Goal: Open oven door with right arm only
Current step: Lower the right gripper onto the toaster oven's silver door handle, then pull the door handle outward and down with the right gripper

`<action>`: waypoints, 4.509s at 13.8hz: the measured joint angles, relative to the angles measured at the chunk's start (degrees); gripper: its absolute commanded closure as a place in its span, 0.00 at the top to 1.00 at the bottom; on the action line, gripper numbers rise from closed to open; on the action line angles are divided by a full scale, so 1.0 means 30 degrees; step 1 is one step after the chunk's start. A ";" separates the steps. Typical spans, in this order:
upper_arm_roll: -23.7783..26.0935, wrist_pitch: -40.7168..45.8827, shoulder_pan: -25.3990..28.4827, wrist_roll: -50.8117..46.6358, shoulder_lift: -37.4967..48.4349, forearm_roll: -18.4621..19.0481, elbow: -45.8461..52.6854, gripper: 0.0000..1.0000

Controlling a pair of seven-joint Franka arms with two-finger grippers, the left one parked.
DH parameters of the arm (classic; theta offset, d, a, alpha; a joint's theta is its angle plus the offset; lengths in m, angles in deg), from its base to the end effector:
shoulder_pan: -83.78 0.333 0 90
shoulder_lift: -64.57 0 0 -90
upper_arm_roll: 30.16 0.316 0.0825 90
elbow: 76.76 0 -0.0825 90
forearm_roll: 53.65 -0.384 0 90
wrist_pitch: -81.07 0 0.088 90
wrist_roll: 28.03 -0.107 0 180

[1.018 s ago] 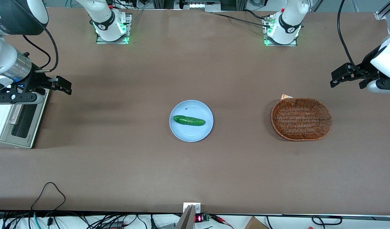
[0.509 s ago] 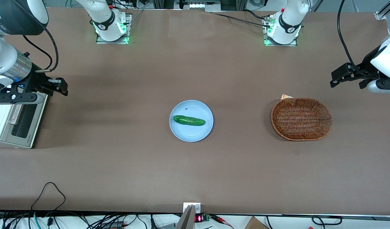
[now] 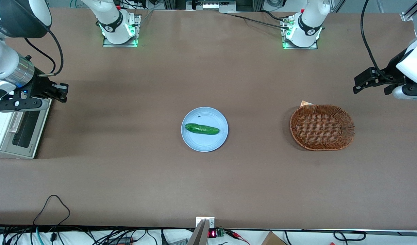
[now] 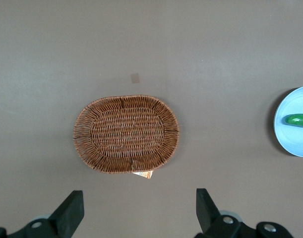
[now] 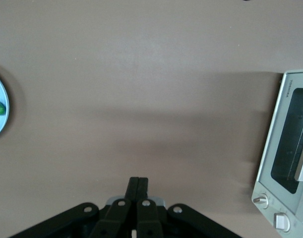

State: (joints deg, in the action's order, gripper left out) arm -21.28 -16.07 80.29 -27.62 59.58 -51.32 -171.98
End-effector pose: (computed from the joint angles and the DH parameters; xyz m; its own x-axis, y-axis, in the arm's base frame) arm 0.5822 0.0479 0.5428 0.9930 0.1061 -0.0527 0.1076 -0.9939 0.0262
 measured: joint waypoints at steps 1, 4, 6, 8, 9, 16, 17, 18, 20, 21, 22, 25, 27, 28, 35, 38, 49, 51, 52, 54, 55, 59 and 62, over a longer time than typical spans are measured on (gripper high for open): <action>-0.0035 0.0192 -0.0007 0.0266 -0.0010 -0.0002 -0.0010 0.00; -0.0162 0.0460 -0.0014 0.0536 -0.0160 0.0014 -0.0044 0.00; -0.0240 0.0418 -0.0036 0.0611 -0.0442 0.0483 -0.0058 0.00; -0.0394 0.0272 -0.0088 0.0605 -0.0941 0.1499 -0.0122 0.00; -0.0632 0.0112 -0.0124 0.0605 -0.1263 0.2021 -0.0206 0.00; -0.2210 -0.1079 -0.0504 -0.1323 -0.2756 0.9085 -0.1812 0.00; -0.2246 -0.1125 -0.0528 -0.1929 -0.3051 1.0460 -0.2009 0.00; -0.2251 -0.1240 -0.0537 -0.2613 -0.3388 1.1553 -0.2157 0.00; -0.2256 -0.1636 -0.0552 -0.3905 -0.4033 1.3071 -0.2342 0.00; -0.2263 -0.1882 -0.0570 -0.4694 -0.4302 1.3607 -0.2402 0.00; -0.2267 -0.2050 -0.0600 -0.5484 -0.4533 1.4100 -0.2461 0.00; -0.2286 -0.2341 -0.0756 -0.7903 -0.5204 1.5713 -0.2569 0.00; -0.2299 -0.2641 -0.1026 -0.9145 -0.5606 1.6485 -0.2585 0.00; -0.2307 -0.2740 -0.1171 -0.9535 -0.5767 1.6660 -0.2587 0.00; -0.2312 -0.2914 -0.1468 -1.0926 -0.6278 1.7008 -0.2615 0.00; -0.2312 -0.3018 -0.1472 -1.1035 -0.6514 1.7101 -0.2628 0.00; -0.2046 -0.3334 -0.1364 -1.1039 -0.6461 1.7120 -0.2897 0.00; -0.1700 -0.3387 -0.1328 -1.1038 -0.6456 1.7039 -0.3028 0.00; -0.1512 -0.3464 -0.1286 -1.1041 -0.6457 1.6817 -0.3098 0.00; -0.1257 -0.4020 -0.1231 -1.1041 -0.6462 1.5899 -0.3229 0.00; -0.1184 -0.4298 -0.1210 -1.1041 -0.6471 1.5471 -0.3300 0.00; -0.1028 -0.4922 -0.1129 -1.1041 -0.6672 1.4588 -0.3404 0.00; -0.0913 -0.5531 -0.1050 -1.1049 -0.6938 1.4278 -0.3580 0.00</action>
State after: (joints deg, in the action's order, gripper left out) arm -24.02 -32.66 77.14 -60.77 38.77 -8.49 -182.72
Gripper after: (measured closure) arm 0.991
